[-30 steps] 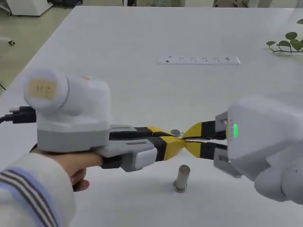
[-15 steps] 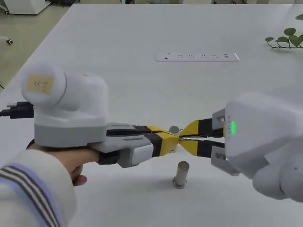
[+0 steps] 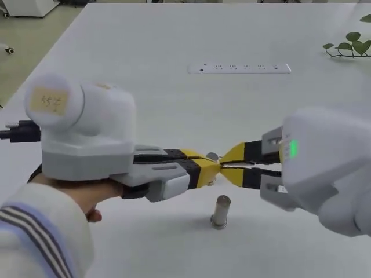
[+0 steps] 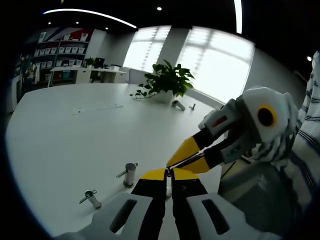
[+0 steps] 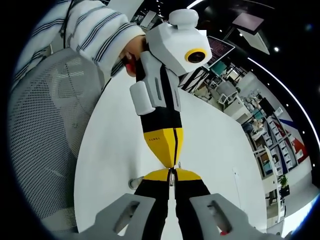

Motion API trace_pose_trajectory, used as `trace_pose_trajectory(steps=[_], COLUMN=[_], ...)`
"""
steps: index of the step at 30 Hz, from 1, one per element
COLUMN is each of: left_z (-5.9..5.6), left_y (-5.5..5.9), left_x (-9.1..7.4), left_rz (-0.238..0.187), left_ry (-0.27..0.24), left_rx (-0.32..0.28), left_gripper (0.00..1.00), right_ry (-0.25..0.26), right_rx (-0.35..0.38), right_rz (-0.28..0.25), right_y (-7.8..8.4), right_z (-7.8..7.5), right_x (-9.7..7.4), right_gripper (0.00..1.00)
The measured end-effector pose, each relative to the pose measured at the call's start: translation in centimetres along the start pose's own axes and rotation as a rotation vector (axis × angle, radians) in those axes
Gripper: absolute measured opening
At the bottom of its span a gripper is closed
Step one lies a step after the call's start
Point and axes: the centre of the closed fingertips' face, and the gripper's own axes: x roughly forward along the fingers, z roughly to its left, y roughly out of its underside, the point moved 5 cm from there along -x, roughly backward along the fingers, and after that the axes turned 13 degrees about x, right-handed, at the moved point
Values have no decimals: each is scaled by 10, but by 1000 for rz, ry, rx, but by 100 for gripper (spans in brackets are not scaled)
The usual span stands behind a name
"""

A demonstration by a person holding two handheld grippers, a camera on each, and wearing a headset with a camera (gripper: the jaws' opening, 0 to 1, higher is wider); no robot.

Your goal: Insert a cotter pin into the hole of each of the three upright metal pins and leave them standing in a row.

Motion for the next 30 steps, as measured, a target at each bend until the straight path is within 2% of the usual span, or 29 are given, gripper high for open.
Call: trace_pose_trajectory(steps=[8, 11, 13, 16, 18, 20, 22, 30], left_z=[-1, 0, 0, -1, -4, -6, -8, -14], left_y=[1, 2, 3, 3, 2, 2, 1, -1], left_x=[0, -1, -2, -4, -4, -4, -4, -4], left_rz=[18, 29, 36, 46, 40, 42, 37, 23], left_ry=[8, 2, 3, 8, 28, 39, 54, 87], left_rx=[-4, 18, 33, 97, 145, 164, 219, 282], left_gripper=[0, 0, 0, 0, 0, 0, 0, 0], right_ry=[-21, -23, -29, -55, -64, -69, -77, -108], right_rx=[-1, 14, 33, 103, 133, 156, 183, 286], right_rz=[3, 11, 6, -16, -22, -23, -27, -56], right_y=[1, 4, 5, 6, 8, 10, 12, 16], right_z=[3, 2, 1, 2, 1, 0, 0, 1], right_x=[-1, 0, -1, -1, -1, -1, -1, -5], right_gripper=[0, 6, 7, 10, 12, 12, 13, 9])
